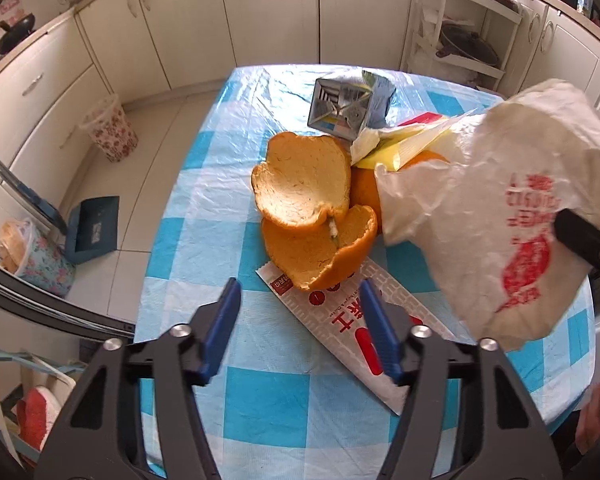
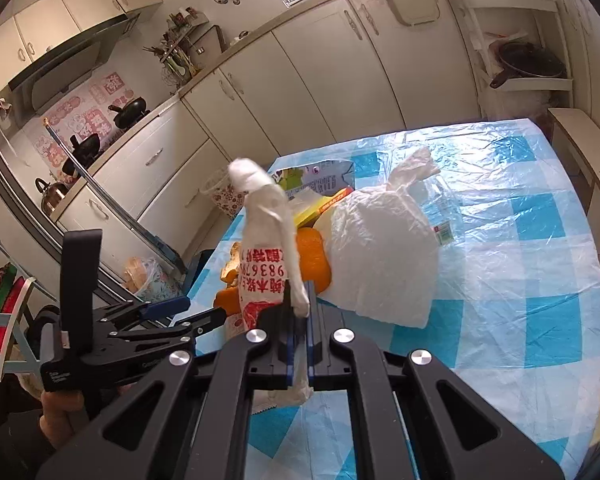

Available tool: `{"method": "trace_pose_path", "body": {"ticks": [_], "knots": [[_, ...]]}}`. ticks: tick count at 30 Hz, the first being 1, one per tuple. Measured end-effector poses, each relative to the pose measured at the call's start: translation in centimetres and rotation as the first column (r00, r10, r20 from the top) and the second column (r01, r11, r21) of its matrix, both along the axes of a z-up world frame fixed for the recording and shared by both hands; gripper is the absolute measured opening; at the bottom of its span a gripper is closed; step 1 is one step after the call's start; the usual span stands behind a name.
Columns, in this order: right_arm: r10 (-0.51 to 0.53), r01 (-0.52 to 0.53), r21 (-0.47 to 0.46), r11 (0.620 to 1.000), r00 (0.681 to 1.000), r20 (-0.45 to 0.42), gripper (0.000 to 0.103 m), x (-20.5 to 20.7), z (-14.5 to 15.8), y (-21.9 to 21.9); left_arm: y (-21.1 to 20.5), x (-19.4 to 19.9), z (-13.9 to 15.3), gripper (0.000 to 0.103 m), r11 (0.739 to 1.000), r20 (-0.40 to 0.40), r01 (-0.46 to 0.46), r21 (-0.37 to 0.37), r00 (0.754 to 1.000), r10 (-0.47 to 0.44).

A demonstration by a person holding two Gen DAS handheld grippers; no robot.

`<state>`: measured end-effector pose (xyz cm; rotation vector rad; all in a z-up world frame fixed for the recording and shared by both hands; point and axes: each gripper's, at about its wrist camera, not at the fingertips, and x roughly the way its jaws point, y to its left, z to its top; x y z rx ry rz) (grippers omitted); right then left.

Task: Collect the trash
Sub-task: 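Grasp the white paper bag with the right tool while the left tool grasps an orange peel, then carry both items to the yellow bucket and open both tools to drop them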

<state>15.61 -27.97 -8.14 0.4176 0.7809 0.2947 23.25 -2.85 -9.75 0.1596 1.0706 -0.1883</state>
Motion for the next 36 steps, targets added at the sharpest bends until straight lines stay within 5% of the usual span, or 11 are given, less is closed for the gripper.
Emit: {"method": "trace_pose_path", "body": {"ticks": [4,14,21,29,36], "knots": [[-0.02,0.02,0.018,1.0,1.0,-0.004,0.005,0.1,0.3,-1.1,0.1,0.3,-0.6,0.03,1.0,-0.022,0.005,-0.012,1.0,-0.005],[-0.052,0.052,0.061,0.997,0.999,-0.005,0.005,0.1,0.7,-2.5,-2.2,1.2,-1.3,0.028,0.998,-0.007,0.06,0.024,0.998,-0.059],[-0.05,0.05,0.066,0.997,0.999,0.006,0.005,0.2,0.6,-2.8,-3.6,0.3,-0.9,0.008,0.989,0.003,0.145,0.025,0.989,-0.145],[-0.053,0.051,0.07,0.996,0.998,0.023,0.005,-0.4,0.9,-3.2,-0.9,-2.1,3.2,0.004,0.975,0.046,0.158,-0.154,0.987,-0.152],[-0.079,0.077,0.057,0.995,0.997,0.027,0.005,-1.5,1.0,-3.7,-0.1,-4.6,6.1,0.004,0.903,0.107,0.252,-0.347,0.967,-0.229]]}}
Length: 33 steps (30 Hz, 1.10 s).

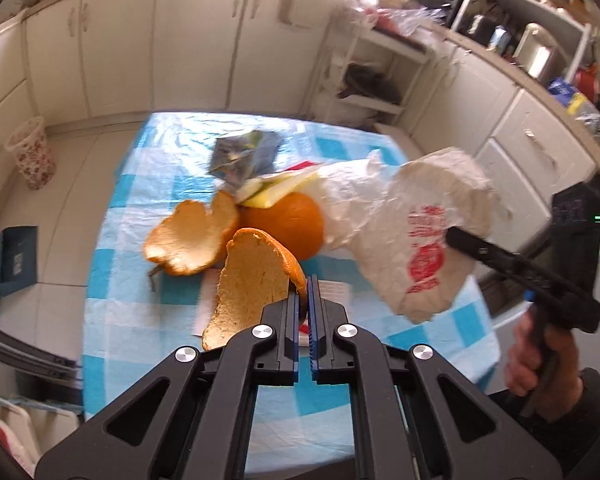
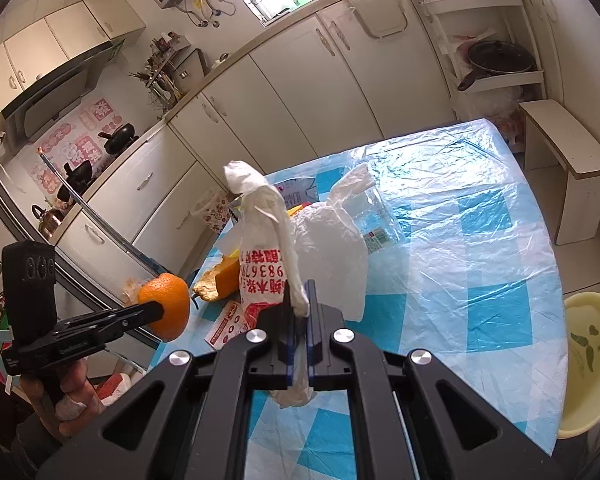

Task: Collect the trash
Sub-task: 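Carry both items to the yellow bucket and open both tools to drop them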

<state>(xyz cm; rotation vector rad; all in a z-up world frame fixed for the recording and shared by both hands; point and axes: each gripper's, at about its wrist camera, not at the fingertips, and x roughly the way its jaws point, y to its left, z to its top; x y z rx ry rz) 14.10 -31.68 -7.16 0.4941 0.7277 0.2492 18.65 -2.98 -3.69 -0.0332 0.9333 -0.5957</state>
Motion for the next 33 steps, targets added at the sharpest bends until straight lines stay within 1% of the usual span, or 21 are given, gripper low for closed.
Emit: {"method": "trace_pose_path", "body": {"ticks": [5,9,11,13,16,18,20,22,24,26,29,31,33], "knots": [[-0.048,0.049,-0.006,0.999,0.999,0.019,0.005,-1.6,0.6,-1.6,-2.4,-2.3,1.2,0.004,0.992,0.038,0.11,-0.065,0.993,-0.107],[-0.142,0.142,-0.006,0.99,0.989,0.037,0.005,-3.7,0.9,-4.7,-5.4,-4.5,2.4,0.004,0.975,0.066,0.197,-0.104,0.979,-0.19],[-0.205,0.205,-0.015,0.979,0.978,0.041,0.005,-5.1,0.9,-6.9,-7.3,-5.7,2.9,0.004,0.964,0.079,0.243,-0.112,0.969,-0.235],[-0.28,0.281,-0.029,0.959,0.959,0.047,0.005,-6.8,1.0,-9.3,-9.5,-6.7,3.1,0.004,0.952,0.082,0.284,-0.116,0.958,-0.275],[-0.389,0.391,-0.06,0.919,0.921,0.033,0.005,-9.2,0.8,-12.8,-12.7,-8.1,3.3,0.004,0.933,0.078,0.338,-0.126,0.941,-0.33],[-0.46,0.458,-0.094,0.884,0.888,0.002,0.005,-10.4,0.4,-15.2,-15.1,-8.9,3.5,0.004,0.917,0.072,0.375,-0.135,0.927,-0.369],[-0.513,0.504,-0.145,0.852,0.857,-0.036,0.005,-11.1,0.0,-17.2,-17.1,-9.7,3.7,0.004,0.904,0.07,0.403,-0.14,0.915,-0.397],[-0.547,0.523,-0.215,0.825,0.834,-0.074,0.005,-11.2,-1.0,-19.1,-19.0,-10.4,3.8,0.004,0.894,0.069,0.427,-0.139,0.904,-0.421],[-0.559,0.515,-0.268,0.814,0.82,-0.126,0.005,-10.5,-2.3,-20.6,-20.9,-10.8,3.8,0.004,0.886,0.065,0.443,-0.136,0.897,-0.438],[-0.565,0.502,-0.298,0.812,0.805,-0.18,0.005,-9.7,-4.4,-21.6,-22.5,-10.8,3.5,0.004,0.883,0.051,0.446,-0.144,0.895,-0.443],[-0.548,0.477,-0.29,0.83,0.793,-0.266,0.005,-8.4,-7.4,-22.9,-25.0,-10.4,2.7,0.004,0.885,0.021,0.438,-0.161,0.898,-0.44],[-0.532,0.444,-0.312,0.84,0.788,-0.311,0.006,-7.3,-9.1,-23.2,-26.3,-10.0,2.0,0.004,0.886,0.001,0.434,-0.167,0.898,-0.44],[-0.511,0.418,-0.304,0.856,0.778,-0.366,0.009,-6.5,-10.5,-23.9,-27.9,-9.7,1.2,0.004,0.888,-0.018,0.431,-0.163,0.898,-0.439]]}}
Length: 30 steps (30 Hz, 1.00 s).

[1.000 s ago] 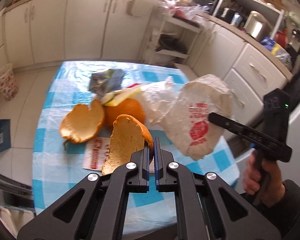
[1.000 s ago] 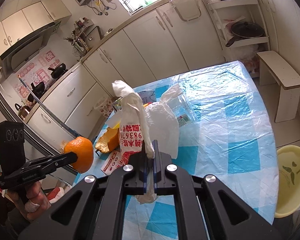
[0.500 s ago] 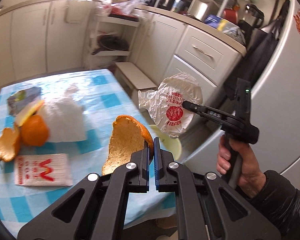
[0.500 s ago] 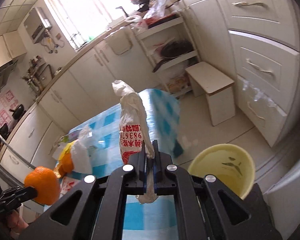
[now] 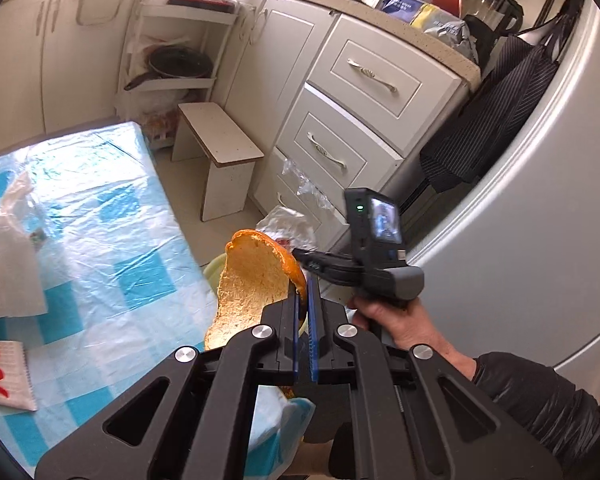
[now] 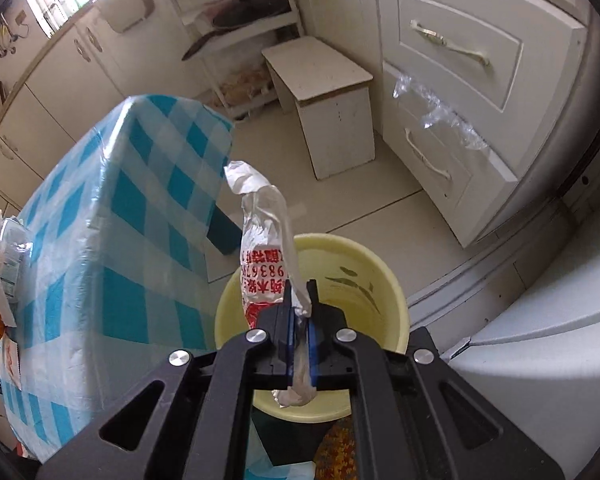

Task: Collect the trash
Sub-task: 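Carry both items to the yellow bucket and open both tools to drop them, then move both open tools back over the table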

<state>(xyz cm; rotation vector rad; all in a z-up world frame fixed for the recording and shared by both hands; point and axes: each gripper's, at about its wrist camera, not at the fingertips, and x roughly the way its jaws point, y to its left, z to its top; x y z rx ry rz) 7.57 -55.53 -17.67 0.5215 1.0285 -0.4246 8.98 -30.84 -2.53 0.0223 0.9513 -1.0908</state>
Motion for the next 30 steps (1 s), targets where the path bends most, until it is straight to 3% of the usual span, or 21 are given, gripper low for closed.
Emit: {"method": "trace_pose_path", "body": {"ticks": [4,9,11,16,21,23,26,28,30], "knots": [[-0.033,0.032,0.088,0.996,0.999,0.01,0.03,0.2,-0.2,-1.3,-2.8,0.8,-2.0,0.004,1.0,-0.035,0.001,0.021,0.999,0.0],[-0.135,0.115,0.127,0.985,0.977,0.167,0.049,-1.2,4.2,-3.2,-6.7,1.4,-4.8,0.004,0.998,-0.083,0.011,0.057,0.997,-0.006],[-0.183,0.151,0.143,0.978,0.952,0.245,0.053,-2.1,6.3,-3.9,-8.6,1.6,-6.2,0.004,0.997,-0.104,0.016,0.082,0.995,-0.007],[-0.199,0.183,0.078,0.98,0.894,0.402,0.061,-3.1,11.3,-4.2,-13.4,2.5,-10.5,0.004,0.983,-0.161,0.01,0.181,0.987,0.02],[-0.184,0.167,0.078,0.983,0.883,0.433,0.062,-2.1,12.5,-4.2,-17.0,3.9,-14.6,0.006,0.964,-0.228,-0.001,0.265,0.972,0.063],[-0.18,0.157,0.089,0.984,0.882,0.435,0.062,-1.8,12.6,-4.1,-18.0,4.2,-15.4,0.012,0.958,-0.233,-0.004,0.288,0.97,0.074],[-0.164,0.138,0.089,0.986,0.878,0.449,0.062,-1.4,13.1,-4.1,-18.1,3.8,-15.4,0.032,0.953,-0.204,-0.013,0.303,0.976,0.078],[-0.16,0.138,0.081,0.987,0.875,0.457,0.063,-1.3,13.5,-3.9,-17.8,3.3,-14.5,0.058,0.95,-0.149,-0.022,0.312,0.986,0.072],[-0.165,0.144,0.082,0.986,0.87,0.465,0.063,-1.4,13.7,-3.7,-17.1,3.1,-13.7,0.067,0.948,-0.113,-0.04,0.317,0.99,0.079]]}}
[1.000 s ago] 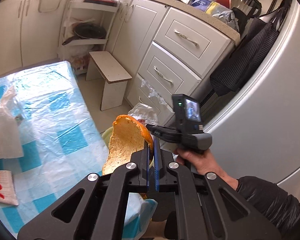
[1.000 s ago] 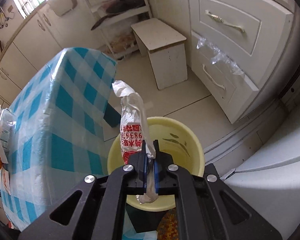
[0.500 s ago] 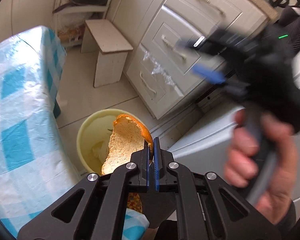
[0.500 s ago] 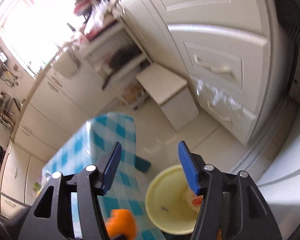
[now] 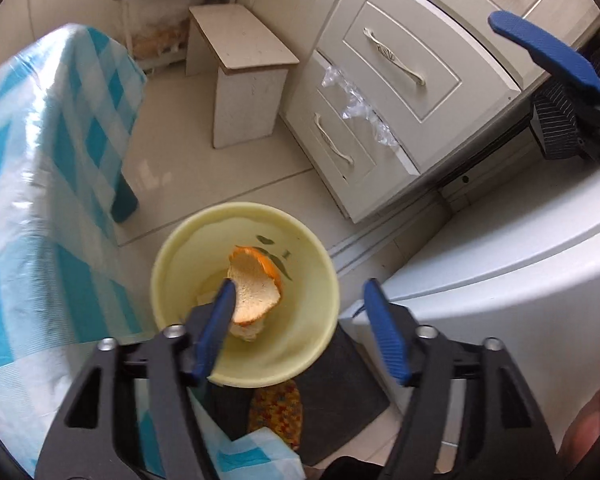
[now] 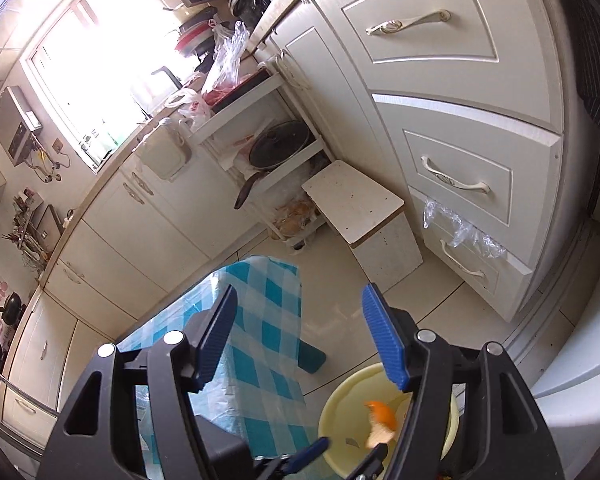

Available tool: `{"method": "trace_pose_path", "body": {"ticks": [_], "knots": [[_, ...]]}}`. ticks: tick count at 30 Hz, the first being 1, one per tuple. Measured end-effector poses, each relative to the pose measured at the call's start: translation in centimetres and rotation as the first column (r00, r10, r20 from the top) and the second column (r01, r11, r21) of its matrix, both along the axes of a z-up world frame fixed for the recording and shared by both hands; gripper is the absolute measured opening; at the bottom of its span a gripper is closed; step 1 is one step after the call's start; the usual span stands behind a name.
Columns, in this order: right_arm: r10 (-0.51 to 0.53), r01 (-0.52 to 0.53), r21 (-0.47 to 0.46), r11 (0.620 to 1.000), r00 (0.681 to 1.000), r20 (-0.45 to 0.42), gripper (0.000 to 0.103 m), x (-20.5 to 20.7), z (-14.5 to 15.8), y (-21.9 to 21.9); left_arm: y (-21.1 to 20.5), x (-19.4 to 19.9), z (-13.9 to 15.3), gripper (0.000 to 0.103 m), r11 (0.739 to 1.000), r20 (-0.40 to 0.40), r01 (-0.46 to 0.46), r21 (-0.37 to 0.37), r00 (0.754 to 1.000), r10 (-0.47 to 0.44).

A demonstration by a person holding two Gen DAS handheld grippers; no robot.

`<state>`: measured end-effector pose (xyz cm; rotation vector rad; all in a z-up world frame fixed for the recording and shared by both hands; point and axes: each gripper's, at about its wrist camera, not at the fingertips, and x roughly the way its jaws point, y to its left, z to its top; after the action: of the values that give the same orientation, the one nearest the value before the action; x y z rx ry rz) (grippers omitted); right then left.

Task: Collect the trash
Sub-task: 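Move both open tools back over the table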

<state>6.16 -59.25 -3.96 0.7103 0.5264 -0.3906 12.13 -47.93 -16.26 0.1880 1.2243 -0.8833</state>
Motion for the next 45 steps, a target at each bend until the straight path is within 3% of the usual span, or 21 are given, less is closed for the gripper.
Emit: {"method": "trace_pose_path", "body": {"ticks": [4,8,13,17,19,23,28,32,35,38,45], "knots": [[-0.009,0.009,-0.01,1.0,1.0,0.019,0.063,-0.1,0.6,0.5,2.7,0.2,1.9,0.069,1.0,0.037,-0.003,-0.001,0.999,0.004],[-0.008,0.009,-0.022,1.0,0.999,0.034,0.064,0.1,1.1,1.4,7.4,-0.7,5.1,0.074,1.0,0.164,-0.017,0.025,0.986,0.013],[0.047,-0.045,-0.052,0.998,0.999,0.027,0.064,1.7,1.4,4.2,15.8,-0.9,8.3,0.081,0.992,0.317,-0.111,0.067,0.945,0.084],[0.137,-0.135,-0.089,0.987,0.99,0.016,0.064,3.3,1.9,8.2,23.5,0.7,9.1,0.082,0.963,0.375,-0.244,0.114,0.908,0.186],[0.199,-0.197,-0.106,0.975,0.98,0.006,0.064,4.0,2.1,10.9,27.8,2.0,9.2,0.082,0.932,0.397,-0.335,0.135,0.88,0.259],[0.365,-0.368,-0.128,0.921,0.93,-0.044,0.064,5.6,1.7,17.2,36.1,5.5,9.0,0.082,0.832,0.429,-0.524,0.181,0.804,0.412],[0.593,-0.616,-0.237,0.751,0.788,-0.167,0.064,6.9,0.4,27.2,44.2,9.2,9.0,0.082,0.699,0.412,-0.692,0.179,0.698,0.586],[0.682,-0.718,-0.297,0.63,0.694,-0.232,0.065,7.3,-0.8,32.4,48.1,11.0,8.8,0.082,0.638,0.369,-0.752,0.162,0.646,0.668],[0.717,-0.764,-0.305,0.569,0.642,-0.272,0.066,8.0,-1.8,34.6,48.7,11.6,8.3,0.082,0.618,0.368,-0.765,0.183,0.636,0.678],[0.707,-0.764,-0.303,0.57,0.643,-0.293,0.066,8.3,-2.5,35.0,48.9,13.0,7.7,0.082,0.61,0.37,-0.765,0.205,0.638,0.676],[0.693,-0.719,-0.168,0.675,0.695,-0.19,0.067,10.2,-2.3,34.1,49.4,17.2,5.2,0.082,0.598,0.268,-0.762,0.25,0.648,0.713]]}}
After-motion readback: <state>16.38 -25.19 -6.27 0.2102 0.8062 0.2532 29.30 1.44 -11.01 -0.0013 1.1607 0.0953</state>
